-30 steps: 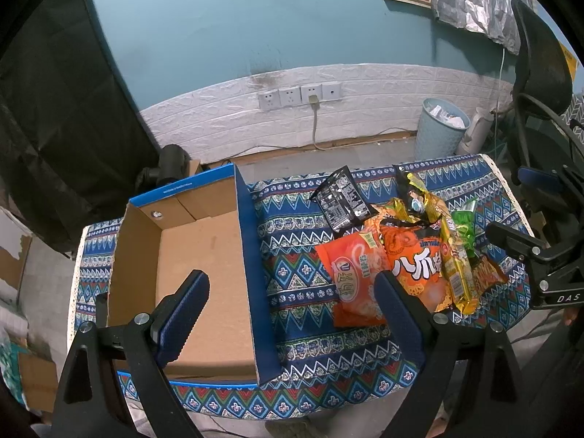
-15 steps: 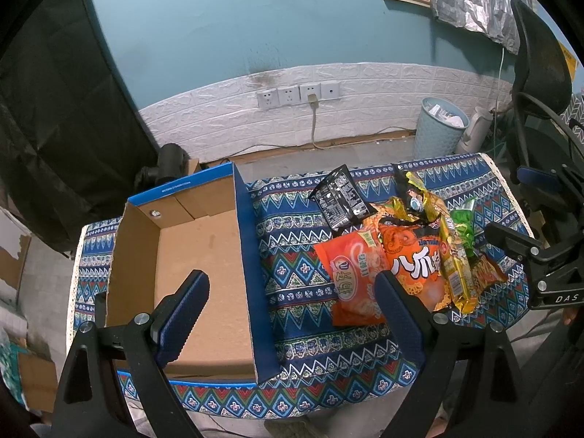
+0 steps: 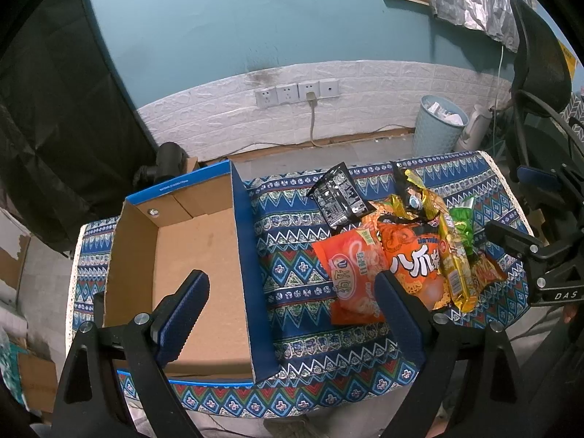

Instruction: Organize snacks

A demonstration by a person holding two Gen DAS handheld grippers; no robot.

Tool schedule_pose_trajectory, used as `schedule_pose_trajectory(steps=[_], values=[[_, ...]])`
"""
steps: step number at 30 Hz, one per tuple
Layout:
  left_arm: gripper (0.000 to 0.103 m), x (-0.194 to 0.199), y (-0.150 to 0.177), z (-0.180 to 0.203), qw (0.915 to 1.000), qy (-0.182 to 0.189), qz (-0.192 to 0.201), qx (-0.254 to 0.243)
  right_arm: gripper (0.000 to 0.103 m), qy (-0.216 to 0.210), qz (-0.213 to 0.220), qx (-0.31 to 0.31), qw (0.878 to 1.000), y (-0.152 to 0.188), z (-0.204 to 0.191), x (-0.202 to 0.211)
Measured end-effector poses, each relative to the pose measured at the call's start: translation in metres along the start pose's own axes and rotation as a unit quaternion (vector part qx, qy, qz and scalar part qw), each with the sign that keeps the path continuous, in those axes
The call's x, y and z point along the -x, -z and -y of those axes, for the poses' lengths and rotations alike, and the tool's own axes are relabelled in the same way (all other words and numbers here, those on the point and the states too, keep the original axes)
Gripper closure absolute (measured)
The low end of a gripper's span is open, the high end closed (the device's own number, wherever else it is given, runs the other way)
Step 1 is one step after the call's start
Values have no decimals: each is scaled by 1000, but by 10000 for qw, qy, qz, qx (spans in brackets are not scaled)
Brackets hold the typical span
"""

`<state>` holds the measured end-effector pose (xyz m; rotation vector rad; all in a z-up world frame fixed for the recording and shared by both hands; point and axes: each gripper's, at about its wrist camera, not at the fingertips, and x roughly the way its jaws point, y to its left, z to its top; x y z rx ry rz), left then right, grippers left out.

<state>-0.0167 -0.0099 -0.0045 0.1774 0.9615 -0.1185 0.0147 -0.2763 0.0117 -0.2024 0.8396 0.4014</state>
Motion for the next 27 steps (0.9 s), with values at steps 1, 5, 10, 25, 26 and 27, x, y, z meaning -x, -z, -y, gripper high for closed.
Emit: schedule_pose_trajectory(steps=[1,5,10,25,26,27], values=[[10,-1,0,0,10000,10,-16,2,3,8,-6,-2,10000,1,1,0],[10,-10,-2,-1,9999,72,-125,35,3,40,-43,-27,10000,2,4,-2],[10,-31,-2,0,9986,231,-461,150,3,84,-182,-77,9998,7,11,-9],[10,-106,10,14,9819,769,-1674,452,3,379,-816,-609,9941,35,63,-38],[10,-110,10,17,9807,775,-1740,440,3,392,-888,-638,9932,38,66,-41],[10,-114,10,21,9800,761,-1797,393,3,394,-949,-672,9924,41,67,-43]])
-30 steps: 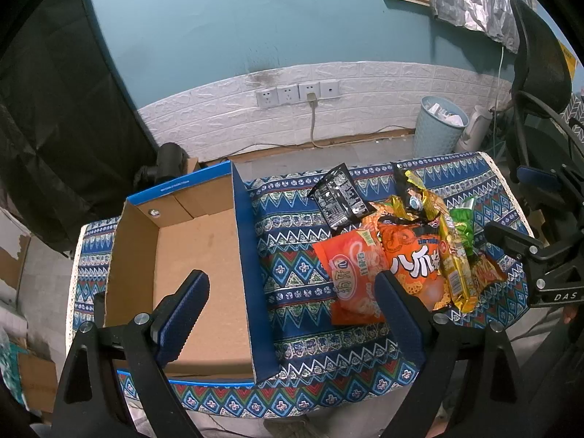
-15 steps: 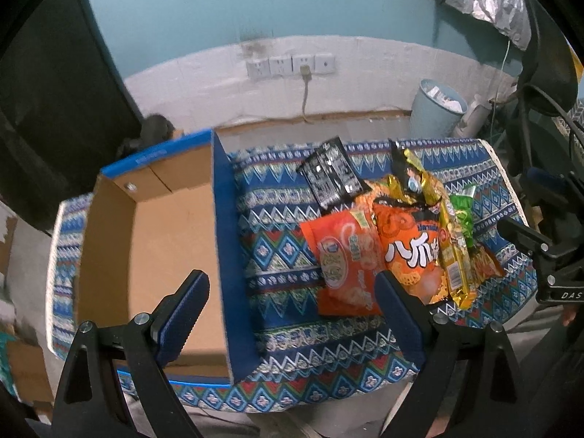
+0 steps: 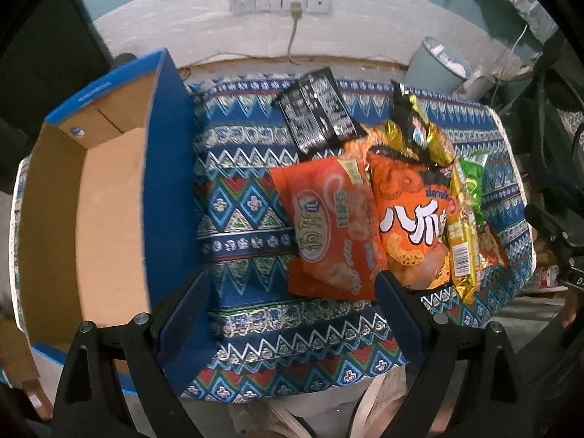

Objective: Organize snacks
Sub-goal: 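Lower the left tool onto the red-orange chip bag while the right tool grasps a red snack bag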

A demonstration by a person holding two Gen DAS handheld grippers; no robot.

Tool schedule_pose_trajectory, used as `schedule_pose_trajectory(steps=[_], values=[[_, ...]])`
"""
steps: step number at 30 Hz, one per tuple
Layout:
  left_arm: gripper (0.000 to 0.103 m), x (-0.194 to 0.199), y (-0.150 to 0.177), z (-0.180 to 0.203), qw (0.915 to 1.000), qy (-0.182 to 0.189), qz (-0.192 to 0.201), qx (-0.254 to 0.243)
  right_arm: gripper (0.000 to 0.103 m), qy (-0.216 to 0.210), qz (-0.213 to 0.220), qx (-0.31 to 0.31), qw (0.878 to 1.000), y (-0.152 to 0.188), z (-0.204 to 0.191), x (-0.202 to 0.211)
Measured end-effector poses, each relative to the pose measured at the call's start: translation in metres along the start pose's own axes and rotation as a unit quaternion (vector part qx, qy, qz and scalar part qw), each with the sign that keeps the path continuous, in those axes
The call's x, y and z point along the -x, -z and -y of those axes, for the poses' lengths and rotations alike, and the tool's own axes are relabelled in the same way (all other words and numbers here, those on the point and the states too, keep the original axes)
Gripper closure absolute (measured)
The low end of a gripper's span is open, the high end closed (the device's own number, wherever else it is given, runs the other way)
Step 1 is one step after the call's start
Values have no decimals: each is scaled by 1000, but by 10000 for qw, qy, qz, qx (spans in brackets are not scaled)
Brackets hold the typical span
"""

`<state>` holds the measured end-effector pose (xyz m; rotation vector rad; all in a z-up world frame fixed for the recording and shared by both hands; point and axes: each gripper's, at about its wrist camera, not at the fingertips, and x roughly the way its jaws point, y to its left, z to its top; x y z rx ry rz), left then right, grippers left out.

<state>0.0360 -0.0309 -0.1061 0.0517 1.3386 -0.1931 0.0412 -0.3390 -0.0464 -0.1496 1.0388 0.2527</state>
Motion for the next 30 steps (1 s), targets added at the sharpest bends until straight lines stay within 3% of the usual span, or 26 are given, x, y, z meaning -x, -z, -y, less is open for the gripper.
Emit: schedule_pose_trajectory(steps=[11,16,30], values=[[10,-46,-16,33,9985,-157,-385,-360,3,6,-736,-403,9965,32,32,-41],[10,-65,-26,34,9983,-104,-543,-207,3,-141,-1101,-449,9928,47,37,-62],[10,-116,-41,38,9952,-310,-873,-308,3,-327,-1565,-444,9861,56,35,-94]])
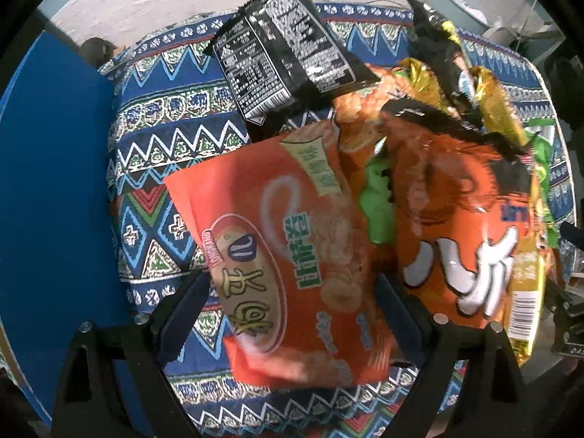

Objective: Organize snacks
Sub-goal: 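Lower the left tool onto the red-orange chip bag while the right tool grasps a red snack bag, then lift the red-orange chip bag with the left tool while the right tool carries the red bag toward the box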

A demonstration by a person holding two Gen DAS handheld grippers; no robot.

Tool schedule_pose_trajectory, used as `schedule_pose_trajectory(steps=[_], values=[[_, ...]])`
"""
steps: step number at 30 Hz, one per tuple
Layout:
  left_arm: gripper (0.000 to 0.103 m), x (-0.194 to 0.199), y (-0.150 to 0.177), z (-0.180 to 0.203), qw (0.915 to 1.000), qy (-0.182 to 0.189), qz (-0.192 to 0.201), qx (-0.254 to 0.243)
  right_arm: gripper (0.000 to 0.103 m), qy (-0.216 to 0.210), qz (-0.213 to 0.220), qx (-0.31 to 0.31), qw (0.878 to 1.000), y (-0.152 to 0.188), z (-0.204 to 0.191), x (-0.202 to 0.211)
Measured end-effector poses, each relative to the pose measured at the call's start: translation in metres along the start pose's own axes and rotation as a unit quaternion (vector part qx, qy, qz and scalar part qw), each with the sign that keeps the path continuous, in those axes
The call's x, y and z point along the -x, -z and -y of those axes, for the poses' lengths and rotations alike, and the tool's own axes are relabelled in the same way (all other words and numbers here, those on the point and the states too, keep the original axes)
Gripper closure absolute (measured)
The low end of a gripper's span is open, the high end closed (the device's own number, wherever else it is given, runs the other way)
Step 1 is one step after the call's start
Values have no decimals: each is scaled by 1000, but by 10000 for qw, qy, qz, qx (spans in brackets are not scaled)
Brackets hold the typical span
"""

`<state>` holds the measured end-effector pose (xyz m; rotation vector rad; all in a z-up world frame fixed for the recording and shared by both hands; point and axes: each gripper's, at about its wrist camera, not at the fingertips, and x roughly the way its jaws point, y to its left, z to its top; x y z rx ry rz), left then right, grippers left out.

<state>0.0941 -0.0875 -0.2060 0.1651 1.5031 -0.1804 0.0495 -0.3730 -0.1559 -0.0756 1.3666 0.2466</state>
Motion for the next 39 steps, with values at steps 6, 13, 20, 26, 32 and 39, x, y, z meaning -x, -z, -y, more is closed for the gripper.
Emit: schedule_pose_trajectory(steps=[6,13,20,26,32,39], values=[[9,-16,-6,-4,9999,115,-15,49,3,106,-169,78,9998,-2,-3,-14],[35,-8,-4,-2,9992,329,234,1,27,-151,-271,28,9995,1,-4,-31],[63,14,8,-8,9989,198,395,-167,54,-183,-238,49,9995,7,-6,-29],[63,39,14,-3,9980,64,570,-275,54,57,-105,75,9999,12,-9,-6],[63,75,23,-2,9959,38,854,-301,55,228,346,-43,9991,15,-9,32],[63,128,39,9,9907,71,1305,-375,58,375,833,-89,9958,11,0,72]])
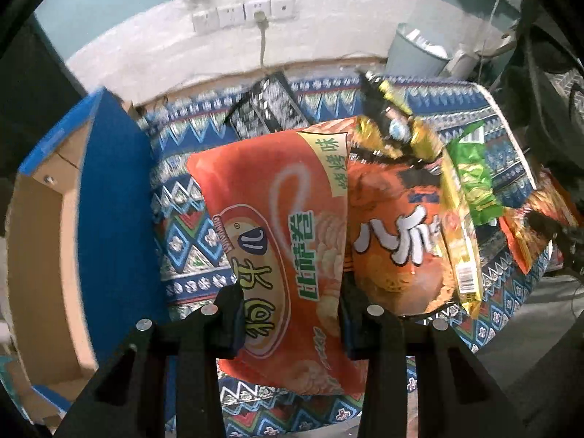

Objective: Organize snacks
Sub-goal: 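Lift the red-orange chip bag with the left tool while the right tool carries the red bag toward the box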

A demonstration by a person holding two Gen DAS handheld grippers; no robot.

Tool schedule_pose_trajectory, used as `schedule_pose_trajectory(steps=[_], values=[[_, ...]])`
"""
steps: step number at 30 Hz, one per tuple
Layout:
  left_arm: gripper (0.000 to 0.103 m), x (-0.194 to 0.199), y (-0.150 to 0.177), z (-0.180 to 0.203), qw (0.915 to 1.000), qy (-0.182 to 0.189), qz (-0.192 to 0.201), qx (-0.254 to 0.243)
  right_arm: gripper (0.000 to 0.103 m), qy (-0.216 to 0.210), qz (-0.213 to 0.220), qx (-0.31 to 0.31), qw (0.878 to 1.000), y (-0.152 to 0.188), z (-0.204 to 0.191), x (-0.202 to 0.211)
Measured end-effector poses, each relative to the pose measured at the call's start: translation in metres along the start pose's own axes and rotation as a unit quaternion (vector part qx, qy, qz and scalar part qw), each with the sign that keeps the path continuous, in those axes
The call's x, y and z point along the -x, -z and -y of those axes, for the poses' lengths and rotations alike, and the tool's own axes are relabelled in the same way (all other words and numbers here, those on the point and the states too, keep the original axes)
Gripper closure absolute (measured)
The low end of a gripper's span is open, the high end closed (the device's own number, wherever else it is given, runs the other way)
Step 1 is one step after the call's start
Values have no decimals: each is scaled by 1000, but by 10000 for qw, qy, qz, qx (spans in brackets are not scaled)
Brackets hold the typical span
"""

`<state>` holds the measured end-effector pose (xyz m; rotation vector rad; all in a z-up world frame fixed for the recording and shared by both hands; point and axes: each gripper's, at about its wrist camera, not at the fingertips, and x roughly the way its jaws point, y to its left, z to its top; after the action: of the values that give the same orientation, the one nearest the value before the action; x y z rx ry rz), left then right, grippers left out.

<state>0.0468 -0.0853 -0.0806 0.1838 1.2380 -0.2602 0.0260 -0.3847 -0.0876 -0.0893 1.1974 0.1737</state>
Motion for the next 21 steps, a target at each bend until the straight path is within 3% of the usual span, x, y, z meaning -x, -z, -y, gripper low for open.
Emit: schedule_pose_trajectory(steps=[11,21], values=[[63,17,16,-5,9986,-56,514,-110,74,-256,843,130,9960,-17,-24,47],[63,45,15,-21,9961,-145,865,-14,75,-358,1144,381,9921,-29,-52,63]])
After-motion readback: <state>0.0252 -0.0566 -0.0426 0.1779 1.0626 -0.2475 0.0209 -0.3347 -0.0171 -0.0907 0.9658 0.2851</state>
